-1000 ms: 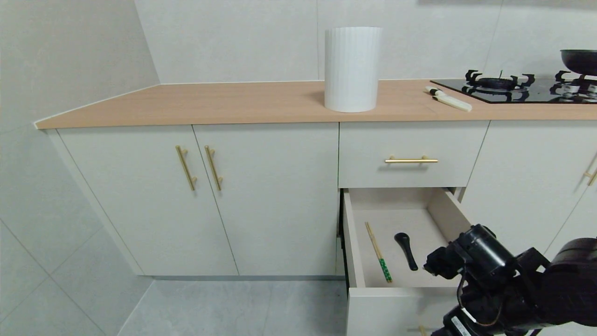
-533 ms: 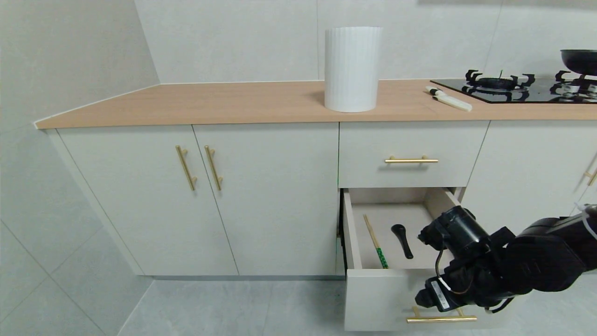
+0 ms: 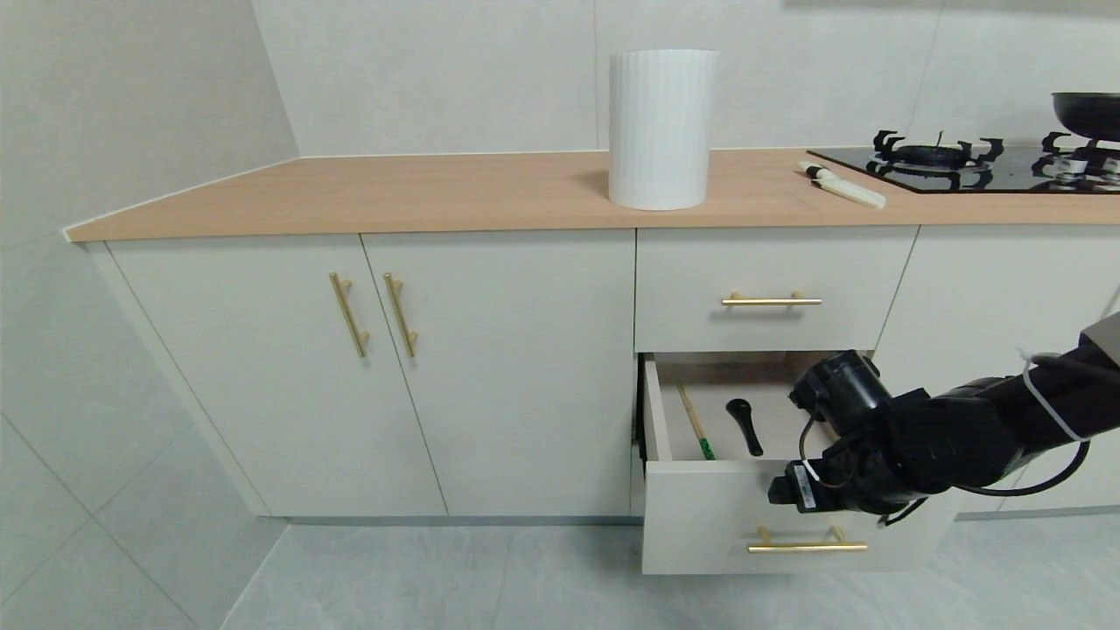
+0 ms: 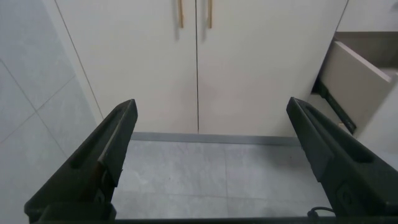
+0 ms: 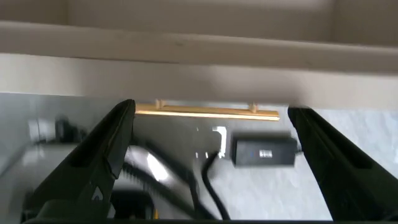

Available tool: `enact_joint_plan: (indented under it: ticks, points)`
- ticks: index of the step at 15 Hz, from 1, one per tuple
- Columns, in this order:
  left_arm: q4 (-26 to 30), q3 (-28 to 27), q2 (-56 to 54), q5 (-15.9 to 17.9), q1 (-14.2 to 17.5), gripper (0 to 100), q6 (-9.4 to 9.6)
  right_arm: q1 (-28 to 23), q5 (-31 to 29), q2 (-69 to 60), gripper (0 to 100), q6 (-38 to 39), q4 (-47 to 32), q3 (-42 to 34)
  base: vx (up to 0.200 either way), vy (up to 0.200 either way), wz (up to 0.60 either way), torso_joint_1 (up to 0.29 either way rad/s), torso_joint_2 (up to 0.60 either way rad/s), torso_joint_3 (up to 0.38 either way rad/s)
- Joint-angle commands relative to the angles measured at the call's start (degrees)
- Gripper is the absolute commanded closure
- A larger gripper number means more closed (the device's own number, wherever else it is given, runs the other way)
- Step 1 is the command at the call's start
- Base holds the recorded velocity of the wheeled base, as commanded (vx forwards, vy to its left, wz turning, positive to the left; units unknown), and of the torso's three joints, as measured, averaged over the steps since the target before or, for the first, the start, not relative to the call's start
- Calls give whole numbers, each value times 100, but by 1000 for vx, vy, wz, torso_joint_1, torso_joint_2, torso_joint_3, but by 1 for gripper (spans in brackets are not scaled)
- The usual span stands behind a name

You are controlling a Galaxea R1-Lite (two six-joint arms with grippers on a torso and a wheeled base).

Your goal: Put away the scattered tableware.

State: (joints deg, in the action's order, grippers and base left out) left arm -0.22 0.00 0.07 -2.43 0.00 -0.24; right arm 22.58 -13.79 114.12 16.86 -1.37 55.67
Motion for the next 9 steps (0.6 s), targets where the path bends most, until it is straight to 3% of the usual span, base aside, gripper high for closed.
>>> enact_joint_plan:
  ticks: [1, 5, 9]
  points:
    - [-4, 0, 1, -4, 0, 0, -2, -113, -10, 234, 0, 2, 242, 22, 0, 0, 0, 0, 0, 0]
    - [-4, 0, 1, -4, 0, 0, -2, -245, -10, 717, 0, -60, 1121, 295, 0, 0, 0, 0, 0, 0]
    - [-4, 0, 1, -4, 0, 0, -2, -280, -10, 1157, 0, -86, 1262, 1024, 0, 0, 0, 0, 0, 0]
